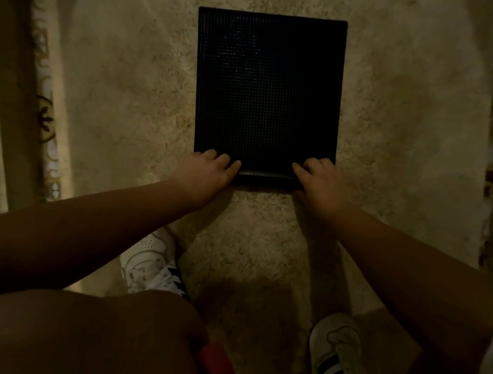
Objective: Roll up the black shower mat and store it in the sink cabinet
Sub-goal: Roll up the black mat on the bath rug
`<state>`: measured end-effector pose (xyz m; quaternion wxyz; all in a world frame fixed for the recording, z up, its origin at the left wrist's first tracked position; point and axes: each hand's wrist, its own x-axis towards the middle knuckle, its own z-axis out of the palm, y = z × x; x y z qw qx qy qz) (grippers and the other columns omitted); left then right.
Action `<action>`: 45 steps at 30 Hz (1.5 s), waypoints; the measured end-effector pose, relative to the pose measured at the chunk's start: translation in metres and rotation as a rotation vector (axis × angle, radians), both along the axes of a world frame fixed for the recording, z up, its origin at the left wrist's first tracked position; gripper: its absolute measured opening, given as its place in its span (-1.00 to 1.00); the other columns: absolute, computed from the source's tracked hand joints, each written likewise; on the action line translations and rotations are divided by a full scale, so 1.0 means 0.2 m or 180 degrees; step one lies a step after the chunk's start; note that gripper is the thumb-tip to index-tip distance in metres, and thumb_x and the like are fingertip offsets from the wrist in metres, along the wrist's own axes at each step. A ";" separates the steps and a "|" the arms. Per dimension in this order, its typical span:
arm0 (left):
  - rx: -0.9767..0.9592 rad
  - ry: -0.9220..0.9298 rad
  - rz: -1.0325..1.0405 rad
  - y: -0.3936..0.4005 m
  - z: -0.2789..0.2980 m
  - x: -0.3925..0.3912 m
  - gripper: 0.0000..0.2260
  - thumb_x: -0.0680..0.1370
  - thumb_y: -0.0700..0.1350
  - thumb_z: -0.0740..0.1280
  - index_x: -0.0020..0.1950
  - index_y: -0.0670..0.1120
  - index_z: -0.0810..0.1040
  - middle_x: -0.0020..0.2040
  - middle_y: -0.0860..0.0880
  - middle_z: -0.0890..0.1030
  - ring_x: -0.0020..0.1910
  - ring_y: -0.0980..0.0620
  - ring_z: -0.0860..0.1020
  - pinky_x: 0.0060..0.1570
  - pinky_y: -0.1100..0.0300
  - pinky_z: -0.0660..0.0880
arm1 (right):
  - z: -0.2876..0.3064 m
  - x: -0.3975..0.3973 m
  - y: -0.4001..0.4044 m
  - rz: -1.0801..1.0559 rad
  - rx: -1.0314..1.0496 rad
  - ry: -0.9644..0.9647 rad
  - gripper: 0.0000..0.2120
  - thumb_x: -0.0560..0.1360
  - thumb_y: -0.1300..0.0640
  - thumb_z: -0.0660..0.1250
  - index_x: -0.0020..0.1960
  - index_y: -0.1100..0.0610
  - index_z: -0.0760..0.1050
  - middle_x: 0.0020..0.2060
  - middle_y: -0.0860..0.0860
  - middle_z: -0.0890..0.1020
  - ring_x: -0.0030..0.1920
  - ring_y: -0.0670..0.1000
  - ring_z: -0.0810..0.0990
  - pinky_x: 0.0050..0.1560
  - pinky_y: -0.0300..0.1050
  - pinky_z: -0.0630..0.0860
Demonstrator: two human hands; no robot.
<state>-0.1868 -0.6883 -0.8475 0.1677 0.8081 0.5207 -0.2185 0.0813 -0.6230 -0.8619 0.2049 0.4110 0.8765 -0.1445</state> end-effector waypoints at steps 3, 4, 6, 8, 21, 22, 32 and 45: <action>0.0007 -0.0109 0.0146 -0.01 0.01 -0.01 -0.53 0.59 -0.09 0.18 0.48 -0.13 0.19 0.24 -0.14 0.49 0.09 -0.17 0.50 -0.14 -0.01 0.54 | 0.02 -0.02 0.05 -0.0318 -0.0148 0.0334 -0.46 0.49 0.04 0.36 0.42 0.13 0.32 0.19 0.11 0.54 0.16 0.15 0.45 0.09 0.06 0.45; -0.0010 -0.0168 0.0192 0.00 0.01 -0.01 -0.55 0.59 -0.10 0.18 0.46 -0.13 0.21 0.25 -0.14 0.49 0.10 -0.17 0.49 -0.13 -0.03 0.55 | 0.02 -0.02 0.06 -0.0472 -0.0194 0.0443 -0.47 0.47 0.02 0.39 0.38 0.11 0.35 0.16 0.10 0.56 0.14 0.14 0.47 0.06 0.04 0.46; -0.0067 -0.0251 0.0274 0.00 0.01 -0.02 -0.54 0.58 -0.10 0.21 0.46 -0.11 0.22 0.28 -0.14 0.47 0.14 -0.18 0.46 -0.11 -0.05 0.55 | 0.02 -0.01 0.09 -0.0518 -0.0237 0.0528 -0.56 0.44 -0.01 0.42 0.26 0.07 0.43 0.08 0.06 0.60 0.08 0.11 0.50 -0.01 -0.01 0.44; -0.0101 -0.0305 0.0337 0.02 0.01 -0.03 -0.52 0.56 -0.08 0.26 0.46 -0.09 0.25 0.29 -0.14 0.46 0.16 -0.17 0.45 -0.10 -0.04 0.55 | 0.02 -0.01 0.13 -0.0466 -0.0312 0.0492 -0.66 0.44 -0.03 0.41 0.16 0.05 0.50 0.02 0.05 0.61 0.04 0.09 0.51 -0.05 -0.04 0.42; -0.0572 -0.0721 0.0834 0.22 0.02 -0.08 -0.68 0.54 -0.02 0.33 0.29 -0.02 0.52 0.15 -0.14 0.60 0.09 -0.17 0.56 0.04 -0.02 0.52 | 0.03 -0.04 0.29 -0.0885 -0.1218 0.0320 -0.65 0.46 -0.11 0.38 0.21 -0.02 0.57 0.10 0.04 0.62 0.08 0.09 0.55 -0.02 -0.09 0.44; -0.0694 -0.0767 0.0877 0.24 0.02 -0.09 -0.68 0.53 -0.02 0.35 0.27 -0.02 0.53 0.15 -0.12 0.60 0.10 -0.15 0.55 0.06 -0.01 0.52 | 0.03 -0.04 0.29 -0.0889 -0.1316 0.0296 -0.64 0.47 -0.11 0.37 0.22 -0.01 0.56 0.11 0.05 0.62 0.09 0.09 0.55 0.01 -0.08 0.45; -0.1184 -0.1246 0.1358 0.24 -0.01 -0.14 -0.73 0.48 -0.09 0.43 0.16 -0.04 0.55 0.12 -0.09 0.55 0.06 -0.08 0.52 -0.02 0.08 0.46 | -0.01 0.00 0.09 -0.1512 -0.1218 0.1122 -0.76 0.44 0.03 0.44 0.06 0.09 0.54 0.19 0.02 0.41 0.18 -0.03 0.36 0.16 -0.15 0.33; -0.0247 -0.1218 0.0382 0.16 0.00 -0.19 -0.54 0.53 -0.06 0.37 0.42 -0.11 0.42 0.20 -0.21 0.56 0.16 -0.24 0.50 0.07 -0.08 0.49 | 0.01 -0.03 0.18 -0.2164 -0.1811 0.1177 -0.78 0.35 0.08 0.53 -0.11 0.01 0.50 -0.12 -0.01 0.57 -0.08 0.03 0.55 -0.21 -0.16 0.48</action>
